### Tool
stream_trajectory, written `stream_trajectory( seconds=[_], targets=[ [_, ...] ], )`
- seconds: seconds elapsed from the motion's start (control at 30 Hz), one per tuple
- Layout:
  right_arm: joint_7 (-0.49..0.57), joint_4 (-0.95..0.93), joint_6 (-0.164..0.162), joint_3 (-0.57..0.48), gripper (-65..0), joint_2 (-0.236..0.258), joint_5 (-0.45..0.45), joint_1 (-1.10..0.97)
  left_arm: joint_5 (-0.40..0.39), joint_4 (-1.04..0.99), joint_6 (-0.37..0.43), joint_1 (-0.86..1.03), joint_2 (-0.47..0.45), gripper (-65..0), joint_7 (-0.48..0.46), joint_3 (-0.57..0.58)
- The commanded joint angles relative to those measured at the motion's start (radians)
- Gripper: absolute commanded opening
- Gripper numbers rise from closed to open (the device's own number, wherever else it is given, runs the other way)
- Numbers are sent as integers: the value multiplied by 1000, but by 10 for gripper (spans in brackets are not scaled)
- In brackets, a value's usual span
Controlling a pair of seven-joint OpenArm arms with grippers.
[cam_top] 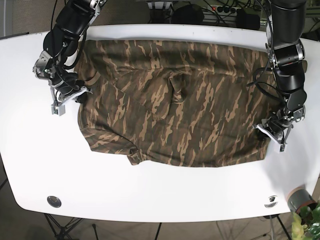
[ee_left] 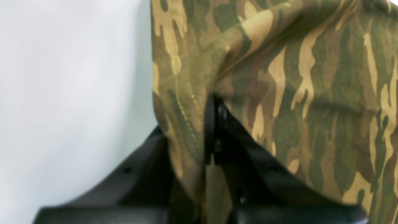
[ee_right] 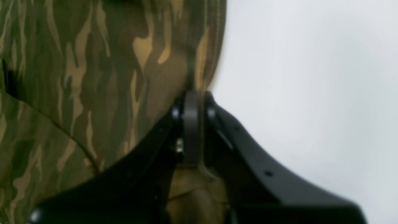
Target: Fold the T-shirt properly
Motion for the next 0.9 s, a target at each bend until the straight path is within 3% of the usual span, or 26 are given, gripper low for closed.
stream_trajectory(
  seconds=[0.0, 0.27, 0.47, 0.7, 0.87],
  targets=[
    [-8, 45, 1, -3, -629, 6, -2, 9, -10, 76, -8, -20, -23, -650, -14, -3],
    [-35, 108, 1, -12, -629, 20, -5, 27, -12, 374, -8, 76, -35, -650, 119, -54],
    [-35, 111, 1, -136, -629, 98, -2, 83, -10, 526, -8, 75, -30, -650, 204, -62],
    [-38, 104, 1, -145, -629, 166, -2, 236, -10, 658, -8, 40, -9, -650, 277, -66],
    [-106, 72, 3, -153, -629, 224, -2, 414, -10, 698, -8, -23, -7, -650, 316, -66]
  ],
)
